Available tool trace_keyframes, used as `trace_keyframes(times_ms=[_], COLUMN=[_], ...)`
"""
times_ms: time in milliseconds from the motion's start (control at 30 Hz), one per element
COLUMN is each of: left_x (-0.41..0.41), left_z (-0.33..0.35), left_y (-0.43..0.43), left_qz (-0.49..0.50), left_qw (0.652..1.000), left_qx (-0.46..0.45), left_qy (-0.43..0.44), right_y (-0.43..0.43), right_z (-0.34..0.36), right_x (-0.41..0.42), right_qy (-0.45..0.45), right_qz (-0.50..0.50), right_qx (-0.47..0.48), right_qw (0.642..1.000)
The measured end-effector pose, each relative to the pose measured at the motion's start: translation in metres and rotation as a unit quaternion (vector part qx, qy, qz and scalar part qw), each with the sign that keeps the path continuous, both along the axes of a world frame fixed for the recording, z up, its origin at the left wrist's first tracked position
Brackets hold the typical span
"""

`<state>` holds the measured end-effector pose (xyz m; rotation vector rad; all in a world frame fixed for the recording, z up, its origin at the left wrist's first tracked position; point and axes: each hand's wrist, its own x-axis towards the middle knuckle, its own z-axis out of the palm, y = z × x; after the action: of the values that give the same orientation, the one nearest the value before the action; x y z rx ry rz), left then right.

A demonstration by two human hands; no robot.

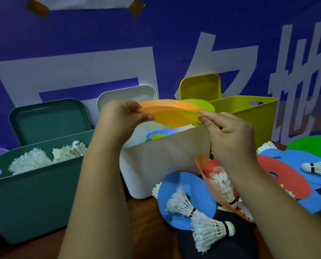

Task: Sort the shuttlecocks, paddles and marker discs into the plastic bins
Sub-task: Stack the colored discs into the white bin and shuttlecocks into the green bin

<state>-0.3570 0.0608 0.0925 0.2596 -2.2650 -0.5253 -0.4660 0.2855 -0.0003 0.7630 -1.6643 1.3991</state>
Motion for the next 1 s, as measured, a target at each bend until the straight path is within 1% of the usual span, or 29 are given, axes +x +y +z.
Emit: trace_keyframes(times_ms=[67,133,167,200,233,300,333,400,567,600,633,700,733,767,900,1000], left_x=[0.003,0.006,0.008,0.009,0.009,0.01,0.011,0.012,0.013,0.013,0.013,0.013,0.012,0.01,0.0,-0.007], left_z=[0.0,0.0,-0.001,-0.002,-0.004,-0.007,-0.008,-0.009,-0.011,-0.011,-0.01,-0.009,-0.009,-0.01,-0.011,-0.012], left_y=[-0.01,-0.022,-0.027,-0.03,-0.032,-0.028,-0.024,-0.019,-0.02,-0.022,-0.023,-0.025,-0.026,-0.026,-0.02,-0.008], left_qz=[0.043,0.106,0.13,0.141,0.136,0.096,0.078,0.06,0.068,0.069,0.068,0.066,0.067,0.069,0.073,0.071], left_qw=[0.998,0.994,0.991,0.988,0.984,0.97,0.963,0.957,0.954,0.955,0.958,0.963,0.965,0.968,0.971,0.969], left_qx=[0.032,0.021,0.014,0.011,0.01,0.003,-0.005,-0.012,0.003,0.004,0.006,0.009,0.005,-0.002,-0.016,-0.027], left_qy=[0.03,0.026,-0.007,-0.057,-0.117,-0.226,-0.259,-0.285,-0.293,-0.287,-0.278,-0.262,-0.253,-0.242,-0.227,-0.234], right_y=[0.005,0.01,0.013,0.015,0.016,0.016,0.016,0.013,0.0,-0.003,-0.006,-0.011,-0.012,-0.011,-0.011,-0.009], right_z=[0.001,0.0,-0.001,-0.001,-0.002,-0.003,-0.003,-0.001,0.006,0.007,0.008,0.004,0.0,-0.003,-0.009,-0.013], right_x=[-0.004,-0.008,-0.01,-0.011,-0.011,-0.011,-0.01,-0.008,-0.011,-0.016,-0.02,-0.027,-0.029,-0.029,-0.021,-0.019], right_qy=[-0.019,-0.042,-0.056,-0.069,-0.079,-0.084,-0.081,-0.072,-0.039,-0.044,-0.061,-0.114,-0.131,-0.139,-0.135,-0.133], right_qz=[-0.016,-0.039,-0.047,-0.052,-0.056,-0.061,-0.06,-0.051,-0.037,-0.028,-0.021,-0.034,-0.046,-0.057,-0.051,-0.038], right_qx=[-0.01,-0.012,-0.013,-0.014,-0.016,-0.019,-0.019,-0.014,0.023,0.057,0.111,0.226,0.251,0.249,0.162,0.148], right_qw=[1.0,0.998,0.997,0.996,0.995,0.994,0.995,0.996,0.998,0.997,0.992,0.967,0.958,0.957,0.976,0.979])
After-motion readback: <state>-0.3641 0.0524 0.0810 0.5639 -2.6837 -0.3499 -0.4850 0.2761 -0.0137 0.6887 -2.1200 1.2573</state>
